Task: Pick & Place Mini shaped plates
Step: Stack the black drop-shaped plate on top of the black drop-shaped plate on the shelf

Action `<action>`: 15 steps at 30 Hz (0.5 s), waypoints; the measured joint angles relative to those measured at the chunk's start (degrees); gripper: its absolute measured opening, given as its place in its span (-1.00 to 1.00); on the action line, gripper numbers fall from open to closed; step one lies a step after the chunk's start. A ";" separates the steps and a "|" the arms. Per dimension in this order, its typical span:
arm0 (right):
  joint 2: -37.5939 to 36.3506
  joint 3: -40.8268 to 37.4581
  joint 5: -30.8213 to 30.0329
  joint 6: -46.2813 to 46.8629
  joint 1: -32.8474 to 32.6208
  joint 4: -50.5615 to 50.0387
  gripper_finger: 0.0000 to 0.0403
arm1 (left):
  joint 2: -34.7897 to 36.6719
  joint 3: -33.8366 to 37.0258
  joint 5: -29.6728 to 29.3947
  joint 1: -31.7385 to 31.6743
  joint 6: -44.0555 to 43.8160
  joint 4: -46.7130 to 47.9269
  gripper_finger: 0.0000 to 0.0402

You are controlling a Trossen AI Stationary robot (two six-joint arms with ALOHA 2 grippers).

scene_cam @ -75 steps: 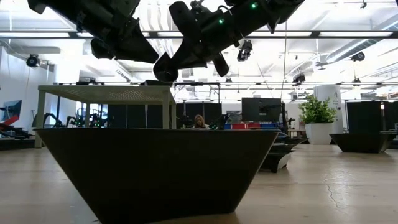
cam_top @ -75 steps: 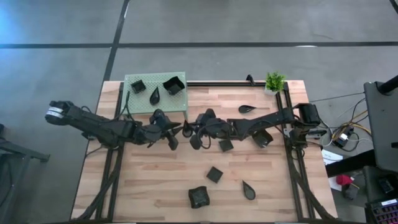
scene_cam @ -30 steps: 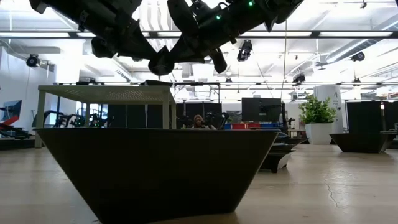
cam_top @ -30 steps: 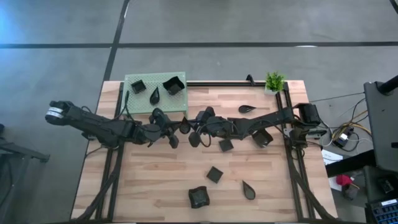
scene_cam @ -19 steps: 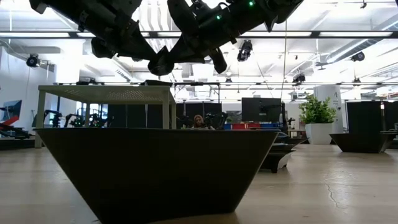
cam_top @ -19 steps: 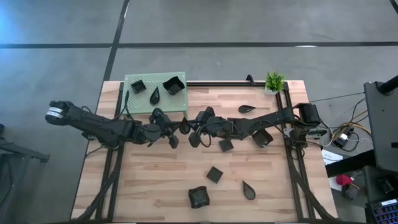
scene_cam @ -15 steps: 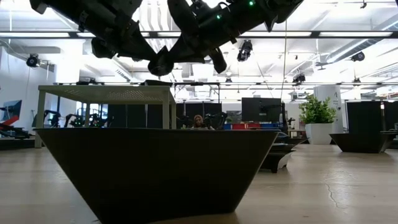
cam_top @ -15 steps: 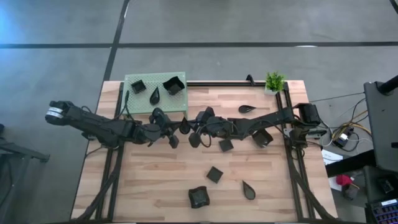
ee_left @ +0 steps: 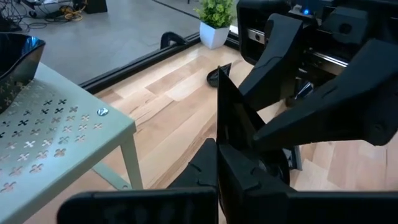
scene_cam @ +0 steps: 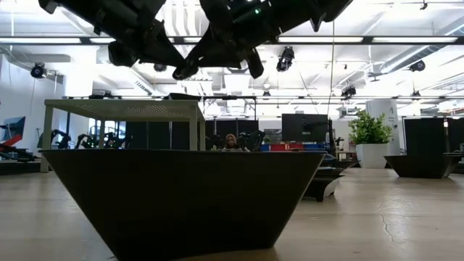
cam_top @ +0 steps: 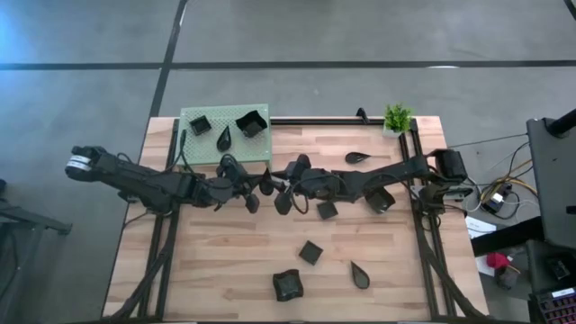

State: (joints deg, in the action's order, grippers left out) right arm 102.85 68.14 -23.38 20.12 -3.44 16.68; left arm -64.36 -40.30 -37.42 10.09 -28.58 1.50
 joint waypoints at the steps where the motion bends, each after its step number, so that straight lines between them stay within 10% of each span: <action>1: -0.14 0.00 -0.02 -0.37 -0.08 -0.05 -0.36 | 0.00 -0.18 0.00 0.00 -0.05 0.27 -1.00; 15: -1.85 0.00 -0.18 -4.72 -0.48 -0.31 -0.17 | 0.07 -2.79 1.28 0.37 -2.91 6.53 -1.00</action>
State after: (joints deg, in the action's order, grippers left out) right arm 101.00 68.14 -23.55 15.40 -3.93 16.36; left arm -64.29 -43.09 -36.14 10.46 -31.49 8.04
